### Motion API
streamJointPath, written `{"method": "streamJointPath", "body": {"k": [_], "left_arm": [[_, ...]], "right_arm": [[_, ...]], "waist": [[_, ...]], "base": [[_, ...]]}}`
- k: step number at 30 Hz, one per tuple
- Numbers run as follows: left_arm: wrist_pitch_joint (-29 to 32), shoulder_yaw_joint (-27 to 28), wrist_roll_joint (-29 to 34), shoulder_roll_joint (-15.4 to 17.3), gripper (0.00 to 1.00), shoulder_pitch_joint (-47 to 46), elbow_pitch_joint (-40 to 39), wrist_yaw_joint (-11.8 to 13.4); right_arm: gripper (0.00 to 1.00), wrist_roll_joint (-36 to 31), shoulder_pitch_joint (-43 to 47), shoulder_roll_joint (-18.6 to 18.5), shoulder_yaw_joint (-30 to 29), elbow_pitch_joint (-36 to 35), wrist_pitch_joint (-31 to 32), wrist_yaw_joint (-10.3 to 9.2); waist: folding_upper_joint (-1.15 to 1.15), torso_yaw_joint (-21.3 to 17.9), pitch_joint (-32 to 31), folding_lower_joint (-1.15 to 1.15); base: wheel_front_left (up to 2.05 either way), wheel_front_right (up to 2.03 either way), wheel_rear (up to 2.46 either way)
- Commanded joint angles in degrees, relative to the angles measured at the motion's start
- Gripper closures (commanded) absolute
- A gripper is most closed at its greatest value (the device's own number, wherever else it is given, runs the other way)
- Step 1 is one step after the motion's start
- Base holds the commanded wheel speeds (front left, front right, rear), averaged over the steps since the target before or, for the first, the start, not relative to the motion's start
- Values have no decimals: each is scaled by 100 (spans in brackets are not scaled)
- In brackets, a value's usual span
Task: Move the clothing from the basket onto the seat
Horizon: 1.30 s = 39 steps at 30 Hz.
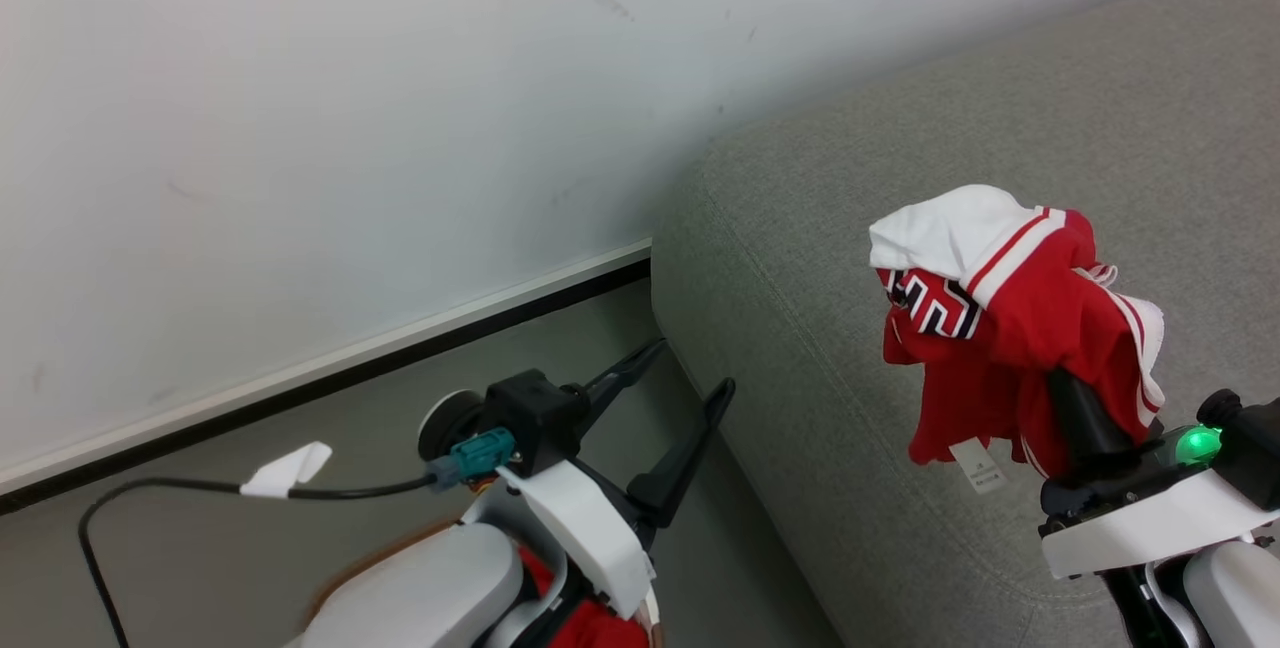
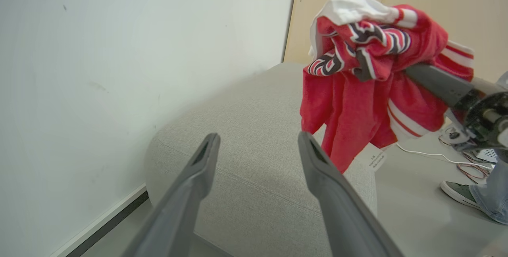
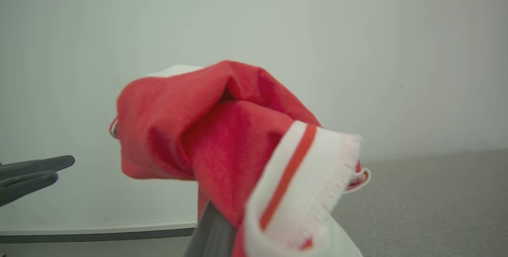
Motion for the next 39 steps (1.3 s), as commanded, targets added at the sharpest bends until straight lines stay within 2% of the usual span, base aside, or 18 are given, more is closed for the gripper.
{"method": "streamJointPath", "body": {"k": [1, 7, 15, 20, 29, 35, 39], "left_arm": [[18, -20, 74, 22, 0, 21, -14, -22], [94, -65, 152, 130, 0, -131, -130, -82], [350, -127, 386, 449, 0, -542, -535, -162], [564, -132, 562, 610, 0, -883, -816, -207], [843, -61, 716, 861, 0, -1366, -1212, -242], [923, -18, 773, 970, 0, -1530, -1352, -234], [915, -13, 809, 980, 0, -1600, -1373, -236]], "right_arm": [[100, -69, -4, -19, -42, -17, 0, -12], [100, 31, -348, -23, -254, 269, 0, -12], [100, 110, -1280, 67, -947, 733, 0, -12], [100, -183, -1944, -205, -1151, 1281, 0, -12], [100, 21, -2971, -488, -1863, 2455, 1, -12], [100, 151, -3640, -747, -1932, 3367, 54, -12], [100, 177, -4002, -865, -1839, 3908, 384, -12]], "waist": [[-1, 8, 56, 0], [-1, 112, 384, 0], [-1, 400, 1316, 0], [-1, 679, 1978, 0], [-1, 1174, 3021, 0], [-1, 1389, 3453, 0], [-1, 1477, 3595, 0]], "base": [[0, 0, 0], [0, 0, 0], [0, 0, 0], [0, 0, 0], [0, 0, 0], [0, 0, 0], [0, 0, 0]]}}
